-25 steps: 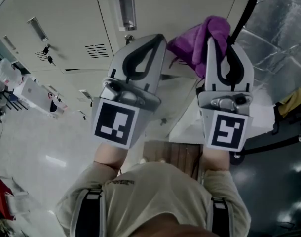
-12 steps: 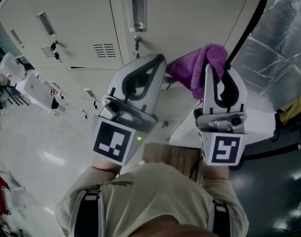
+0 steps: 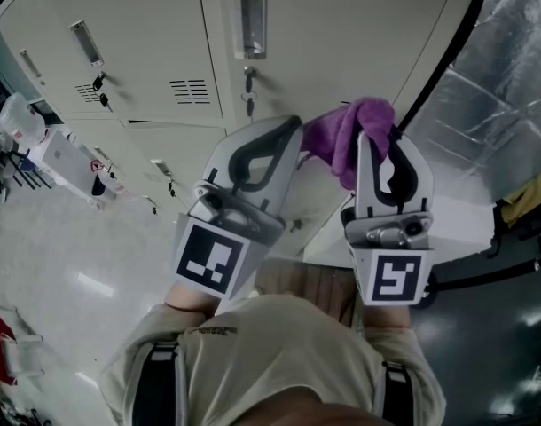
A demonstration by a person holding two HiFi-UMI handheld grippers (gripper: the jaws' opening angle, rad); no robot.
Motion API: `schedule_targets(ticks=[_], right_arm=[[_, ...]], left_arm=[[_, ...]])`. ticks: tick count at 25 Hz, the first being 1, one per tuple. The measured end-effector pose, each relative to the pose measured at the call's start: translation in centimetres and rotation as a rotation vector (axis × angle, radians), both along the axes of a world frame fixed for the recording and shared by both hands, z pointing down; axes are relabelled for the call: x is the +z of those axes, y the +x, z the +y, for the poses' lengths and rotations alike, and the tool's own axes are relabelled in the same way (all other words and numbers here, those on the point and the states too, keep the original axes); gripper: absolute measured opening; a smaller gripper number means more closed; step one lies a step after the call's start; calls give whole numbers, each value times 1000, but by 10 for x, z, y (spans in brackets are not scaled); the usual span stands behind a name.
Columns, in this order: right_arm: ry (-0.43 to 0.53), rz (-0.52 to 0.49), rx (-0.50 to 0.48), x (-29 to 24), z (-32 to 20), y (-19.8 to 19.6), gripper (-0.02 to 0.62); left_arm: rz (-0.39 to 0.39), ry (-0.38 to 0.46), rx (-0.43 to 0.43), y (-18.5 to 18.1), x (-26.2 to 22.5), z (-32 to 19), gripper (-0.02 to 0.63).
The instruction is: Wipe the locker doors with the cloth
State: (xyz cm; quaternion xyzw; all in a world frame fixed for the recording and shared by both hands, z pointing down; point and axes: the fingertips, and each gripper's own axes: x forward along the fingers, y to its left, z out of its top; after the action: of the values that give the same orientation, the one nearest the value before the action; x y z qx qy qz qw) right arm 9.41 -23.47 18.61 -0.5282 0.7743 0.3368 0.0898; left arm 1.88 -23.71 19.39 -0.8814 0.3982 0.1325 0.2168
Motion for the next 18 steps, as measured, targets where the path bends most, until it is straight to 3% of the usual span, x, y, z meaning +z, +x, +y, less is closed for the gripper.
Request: schedule_targets(ticks=[18], right_arm=[[-23,13,-6,6,-3,-5,51]], left_arm=[[-16,-4,3,0,4,-1,2]])
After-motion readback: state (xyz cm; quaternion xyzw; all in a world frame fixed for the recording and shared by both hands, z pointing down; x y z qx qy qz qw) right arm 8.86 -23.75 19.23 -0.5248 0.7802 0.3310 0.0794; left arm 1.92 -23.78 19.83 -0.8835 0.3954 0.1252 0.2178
